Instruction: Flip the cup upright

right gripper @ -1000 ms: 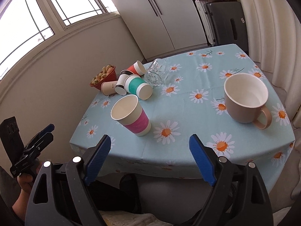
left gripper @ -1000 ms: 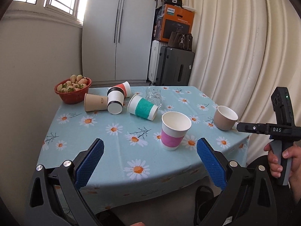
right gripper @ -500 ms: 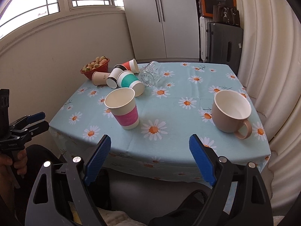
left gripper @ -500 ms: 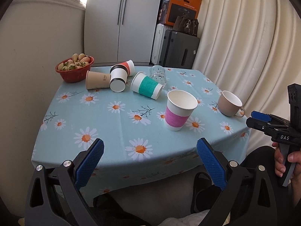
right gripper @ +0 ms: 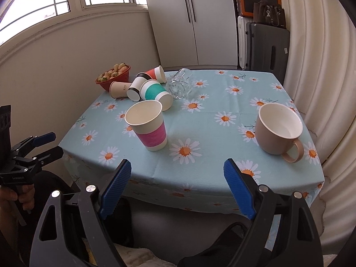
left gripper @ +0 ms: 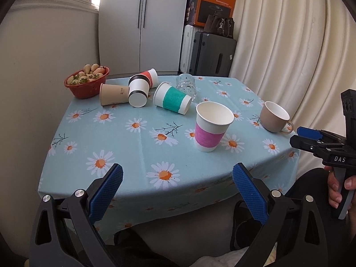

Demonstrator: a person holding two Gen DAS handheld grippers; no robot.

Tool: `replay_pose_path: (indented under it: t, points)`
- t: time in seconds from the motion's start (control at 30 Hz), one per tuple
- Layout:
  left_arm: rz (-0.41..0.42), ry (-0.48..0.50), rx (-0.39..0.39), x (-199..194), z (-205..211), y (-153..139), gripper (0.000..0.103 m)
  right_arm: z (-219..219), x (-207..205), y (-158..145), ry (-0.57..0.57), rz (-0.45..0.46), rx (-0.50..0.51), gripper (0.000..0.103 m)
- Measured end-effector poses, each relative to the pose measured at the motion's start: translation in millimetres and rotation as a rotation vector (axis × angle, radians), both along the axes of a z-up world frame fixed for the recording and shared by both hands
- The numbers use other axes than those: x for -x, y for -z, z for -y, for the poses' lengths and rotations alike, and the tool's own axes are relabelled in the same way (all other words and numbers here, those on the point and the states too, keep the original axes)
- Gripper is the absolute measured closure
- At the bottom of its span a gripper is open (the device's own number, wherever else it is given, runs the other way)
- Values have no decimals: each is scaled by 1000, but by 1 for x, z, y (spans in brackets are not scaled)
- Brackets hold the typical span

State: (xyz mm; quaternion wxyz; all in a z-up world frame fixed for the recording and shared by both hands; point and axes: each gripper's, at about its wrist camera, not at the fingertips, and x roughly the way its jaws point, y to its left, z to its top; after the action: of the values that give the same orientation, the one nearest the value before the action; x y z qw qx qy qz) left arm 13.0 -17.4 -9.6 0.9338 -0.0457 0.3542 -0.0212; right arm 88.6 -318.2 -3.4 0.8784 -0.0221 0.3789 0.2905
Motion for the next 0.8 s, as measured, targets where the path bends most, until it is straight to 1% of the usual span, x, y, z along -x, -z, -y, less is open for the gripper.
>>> replay_pose_path:
  t: [0.47,0.8]
  points:
    - [5,-19,16,1,-1,-1,7,0,0,0,3,0,-5,19]
    - [12,-20,9,2,-2,-2,7,-1,1,-1,11,6,5,19]
